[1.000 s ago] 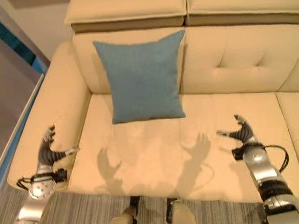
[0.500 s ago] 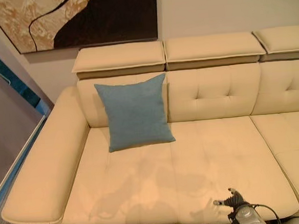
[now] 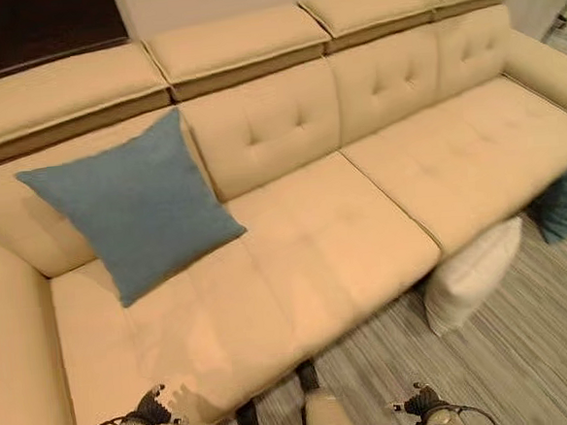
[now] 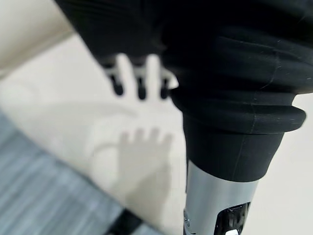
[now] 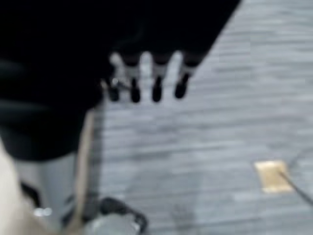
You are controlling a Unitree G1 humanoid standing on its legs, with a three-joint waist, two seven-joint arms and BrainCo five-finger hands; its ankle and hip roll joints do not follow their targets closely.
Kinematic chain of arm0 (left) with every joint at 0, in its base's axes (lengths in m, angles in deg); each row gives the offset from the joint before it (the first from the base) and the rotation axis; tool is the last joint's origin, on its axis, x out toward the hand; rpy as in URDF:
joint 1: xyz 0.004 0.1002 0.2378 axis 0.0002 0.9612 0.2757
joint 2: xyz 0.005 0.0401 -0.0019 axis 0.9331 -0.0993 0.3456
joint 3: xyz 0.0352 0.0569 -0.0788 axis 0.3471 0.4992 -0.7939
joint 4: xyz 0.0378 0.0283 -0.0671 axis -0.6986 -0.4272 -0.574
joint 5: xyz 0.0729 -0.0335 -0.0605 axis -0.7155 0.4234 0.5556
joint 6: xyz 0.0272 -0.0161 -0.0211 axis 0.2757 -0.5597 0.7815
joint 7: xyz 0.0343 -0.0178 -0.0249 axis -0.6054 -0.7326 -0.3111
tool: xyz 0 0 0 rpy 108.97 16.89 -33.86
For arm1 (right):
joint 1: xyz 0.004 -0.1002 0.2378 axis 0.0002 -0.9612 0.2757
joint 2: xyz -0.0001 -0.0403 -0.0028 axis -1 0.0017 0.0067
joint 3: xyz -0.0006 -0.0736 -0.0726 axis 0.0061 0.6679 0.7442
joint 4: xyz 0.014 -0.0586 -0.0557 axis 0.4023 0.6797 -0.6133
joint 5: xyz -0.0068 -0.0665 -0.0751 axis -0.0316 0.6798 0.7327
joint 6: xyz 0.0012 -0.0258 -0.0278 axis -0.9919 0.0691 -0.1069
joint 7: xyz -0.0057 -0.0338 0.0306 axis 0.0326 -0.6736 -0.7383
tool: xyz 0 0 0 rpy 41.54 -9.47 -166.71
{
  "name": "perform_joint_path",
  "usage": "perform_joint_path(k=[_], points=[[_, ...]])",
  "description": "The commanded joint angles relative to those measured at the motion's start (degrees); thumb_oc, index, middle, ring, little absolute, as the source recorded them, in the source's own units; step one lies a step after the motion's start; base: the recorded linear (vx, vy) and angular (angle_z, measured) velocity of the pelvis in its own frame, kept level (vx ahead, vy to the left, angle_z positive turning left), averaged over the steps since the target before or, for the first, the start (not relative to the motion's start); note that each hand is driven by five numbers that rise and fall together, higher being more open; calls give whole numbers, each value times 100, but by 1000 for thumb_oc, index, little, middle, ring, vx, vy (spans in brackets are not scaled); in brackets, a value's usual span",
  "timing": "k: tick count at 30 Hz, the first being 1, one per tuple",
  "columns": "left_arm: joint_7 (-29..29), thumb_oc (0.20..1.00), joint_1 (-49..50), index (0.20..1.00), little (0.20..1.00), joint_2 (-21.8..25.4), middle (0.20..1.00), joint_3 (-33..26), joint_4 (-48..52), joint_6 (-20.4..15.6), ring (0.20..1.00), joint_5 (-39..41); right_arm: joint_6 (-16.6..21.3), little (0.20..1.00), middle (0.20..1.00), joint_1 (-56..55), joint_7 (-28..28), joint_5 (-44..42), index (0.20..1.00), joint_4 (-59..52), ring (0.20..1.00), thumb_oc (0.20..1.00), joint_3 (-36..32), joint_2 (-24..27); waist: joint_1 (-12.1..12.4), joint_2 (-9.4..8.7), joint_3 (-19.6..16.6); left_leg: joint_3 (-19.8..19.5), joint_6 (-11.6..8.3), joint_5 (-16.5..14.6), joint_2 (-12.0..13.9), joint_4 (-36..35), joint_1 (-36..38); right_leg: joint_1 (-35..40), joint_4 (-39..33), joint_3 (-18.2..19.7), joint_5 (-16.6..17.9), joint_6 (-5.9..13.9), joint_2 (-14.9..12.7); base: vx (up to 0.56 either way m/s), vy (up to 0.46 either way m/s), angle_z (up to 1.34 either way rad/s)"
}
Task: Pick up all the scattered cushions and arrange them neatly on the sofa.
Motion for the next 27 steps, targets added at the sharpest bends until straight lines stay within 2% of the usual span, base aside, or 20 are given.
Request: perform_joint_path(k=[1,2,3,5,8,9,11,12,15,17,19,20,21,22,23,26,27], points=[[61,1000,193,1000,1000,306,1000,-132,-109,-16,1000,148,35,1000,1000,97,130,-18,1000,-60,1000,1000,-29,120,196,-140,-395,-294,-573,-463,71,706,245,1217,-1918,141,622,263,-69,-74,-140,-18],[92,1000,218,1000,1000,293,1000,-176,-90,-39,1000,202,43,1000,1000,105,146,7,1000,-83,1000,1000,0,114,276,-168,-394,-233,-630,-404,131,791,215,1275,-2181,-152,724,295,-225,-94,-212,-25],[95,1000,229,1000,1000,272,1000,-203,-101,-27,1000,258,73,1000,1000,107,176,-43,1000,-149,1000,1000,12,90,201,-228,-404,-186,-632,-370,196,761,230,1323,-2277,82,704,300,-84,-91,-244,-59],[54,1000,198,1000,1000,218,1000,-157,-177,-34,1000,246,67,1000,1000,67,166,-79,1000,-128,1000,1000,32,39,154,-275,-394,-124,-667,-372,272,669,277,1397,-2424,49,679,279,6,-104,-256,-30],[-12,1000,135,1000,1000,151,1000,-120,-240,-23,1000,257,71,1000,1000,-70,182,-160,1000,-74,1000,1000,-4,-2,30,-303,-377,-152,-842,-187,429,615,324,1558,-2657,-26,656,160,199,-103,-228,26],[-10,1000,119,1000,1000,125,1000,-110,-234,-18,1000,279,45,1000,1000,-61,181,-164,1000,-38,1000,1000,28,8,48,-310,-343,-333,-857,-186,374,667,337,1547,-2670,44,665,116,252,-112,-210,24],[41,1000,70,1000,1000,38,1000,-65,-143,-58,1000,415,46,1000,1000,69,207,-149,1000,-12,1000,1000,125,63,240,-327,-222,-1461,-848,-230,-106,828,319,1420,-2604,348,775,89,359,-108,-88,-50],[59,1000,31,1000,1000,14,1000,-19,-142,-64,1000,459,60,1000,1000,138,213,-146,1000,-25,1000,1000,167,82,271,-330,-198,-1739,-770,-321,-277,857,328,1269,-2490,593,848,109,413,-84,-33,-80],[47,1000,15,1000,1000,-17,1000,1,-215,-58,1000,438,40,1000,1000,170,196,-105,1000,30,1000,1000,188,29,276,-324,-181,-1669,-654,-419,-386,742,416,1015,-2293,826,977,208,463,-84,53,-124],[55,1000,8,1000,1000,66,1000,-44,-227,-80,1000,439,46,1000,1000,279,211,-66,1000,45,1000,1000,234,-24,280,-341,-120,-1657,-609,-396,-499,598,430,646,-2143,933,1242,450,418,-121,36,-106],[49,1000,-5,1000,1000,109,1000,-36,-249,-84,1000,418,53,1000,1000,295,214,-73,1000,39,1000,1000,229,-43,281,-328,-117,-1594,-612,-400,-480,566,430,586,-2094,931,1217,476,411,-73,19,-89],[56,1000,-3,1000,1000,171,1000,-37,-314,-87,1000,333,51,1000,1000,272,214,-65,1000,55,1000,1000,203,-70,312,-316,-135,-1375,-606,-491,-431,553,449,518,-2133,500,1205,479,190,-46,11,-33],[56,1000,-3,1000,1000,169,1000,-36,-315,-89,1000,333,51,1000,1000,270,214,-65,1000,53,1000,1000,202,-68,314,-307,-123,-1376,-607,-505,-423,560,464,537,-2135,497,1201,478,198,-23,-9,-66],[47,1000,8,1000,1000,188,1000,-85,-354,-98,1000,305,54,1000,1000,277,220,-11,1000,67,1000,1000,187,-85,322,-298,-136,-1173,-621,-604,-340,541,543,522,-2261,66,1252,440,-9,4,-18,-119],[46,1000,9,1000,1000,187,1000,-85,-354,-99,1000,305,54,1000,1000,276,220,-11,1000,67,1000,1000,187,-84,321,-291,-128,-1176,-622,-614,-333,545,553,538,-2266,61,1251,439,-3,-3,-34,-137],[6,1000,11,1000,1000,217,1000,-119,-401,-97,1000,263,26,1000,1000,263,216,38,1000,121,1000,1000,108,-95,348,-297,-168,-906,-633,-728,-224,609,643,662,-2332,-502,1340,415,-293,-7,-41,-42],[6,1000,11,1000,1000,216,1000,-119,-402,-97,1000,263,26,1000,1000,262,216,38,1000,121,1000,1000,108,-94,348,-295,-164,-907,-634,-730,-223,610,647,668,-2334,-503,1340,415,-291,1,-24,-38]])
